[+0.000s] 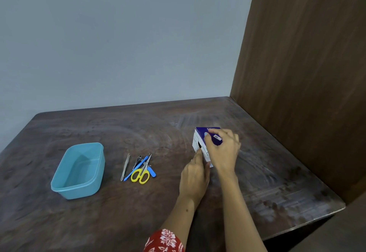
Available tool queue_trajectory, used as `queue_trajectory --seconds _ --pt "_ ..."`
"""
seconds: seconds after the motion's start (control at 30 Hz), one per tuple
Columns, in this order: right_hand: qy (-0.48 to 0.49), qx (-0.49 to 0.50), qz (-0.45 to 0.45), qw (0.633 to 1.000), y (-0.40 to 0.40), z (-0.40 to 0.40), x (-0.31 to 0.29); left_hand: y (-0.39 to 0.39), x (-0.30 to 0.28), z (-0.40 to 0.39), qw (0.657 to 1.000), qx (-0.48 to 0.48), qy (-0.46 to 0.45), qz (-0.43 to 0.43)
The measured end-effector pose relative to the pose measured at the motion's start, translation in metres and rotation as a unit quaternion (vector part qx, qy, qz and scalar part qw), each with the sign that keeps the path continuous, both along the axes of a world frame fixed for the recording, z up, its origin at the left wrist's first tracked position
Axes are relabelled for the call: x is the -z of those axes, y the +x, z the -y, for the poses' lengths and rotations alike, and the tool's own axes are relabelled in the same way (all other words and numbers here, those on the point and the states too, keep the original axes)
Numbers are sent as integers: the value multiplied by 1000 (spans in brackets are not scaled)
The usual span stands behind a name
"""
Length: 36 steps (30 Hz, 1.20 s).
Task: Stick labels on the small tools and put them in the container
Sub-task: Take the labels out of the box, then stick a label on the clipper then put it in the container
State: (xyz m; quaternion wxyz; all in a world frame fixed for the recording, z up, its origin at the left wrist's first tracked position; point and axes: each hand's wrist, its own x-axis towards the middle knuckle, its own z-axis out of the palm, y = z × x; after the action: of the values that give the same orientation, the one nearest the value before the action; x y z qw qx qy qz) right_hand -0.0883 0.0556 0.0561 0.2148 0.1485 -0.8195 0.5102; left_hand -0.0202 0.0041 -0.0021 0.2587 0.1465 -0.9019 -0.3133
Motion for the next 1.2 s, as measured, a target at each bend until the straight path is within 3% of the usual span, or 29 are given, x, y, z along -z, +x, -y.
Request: queue_trajectory --seconds 0.13,0.43,0.7,0.83,0.93,1.1,1.2 --pt "94 -14 14 995 -1 1 5 -2 2 1 1000 3 -5 -6" --pt "178 -32 32 983 2 0 7 -4 8 4 1000 1 -19 -12" --pt "65 -84 14 994 16 10 -13 14 0 5 997 -29 9 -73" --pt "-16 -163 87 983 35 28 -17 45 -4 30 986 -97 -10 -134" --pt "-16 -175 91 980 52 44 -10 70 -9 57 977 -140 -44 -153" --pt "-32 -160 44 986 77 65 23 105 -8 87 969 -186 -123 -104" --pt "-23 -168 74 983 90 70 42 115 0 98 963 -203 -162 -70"
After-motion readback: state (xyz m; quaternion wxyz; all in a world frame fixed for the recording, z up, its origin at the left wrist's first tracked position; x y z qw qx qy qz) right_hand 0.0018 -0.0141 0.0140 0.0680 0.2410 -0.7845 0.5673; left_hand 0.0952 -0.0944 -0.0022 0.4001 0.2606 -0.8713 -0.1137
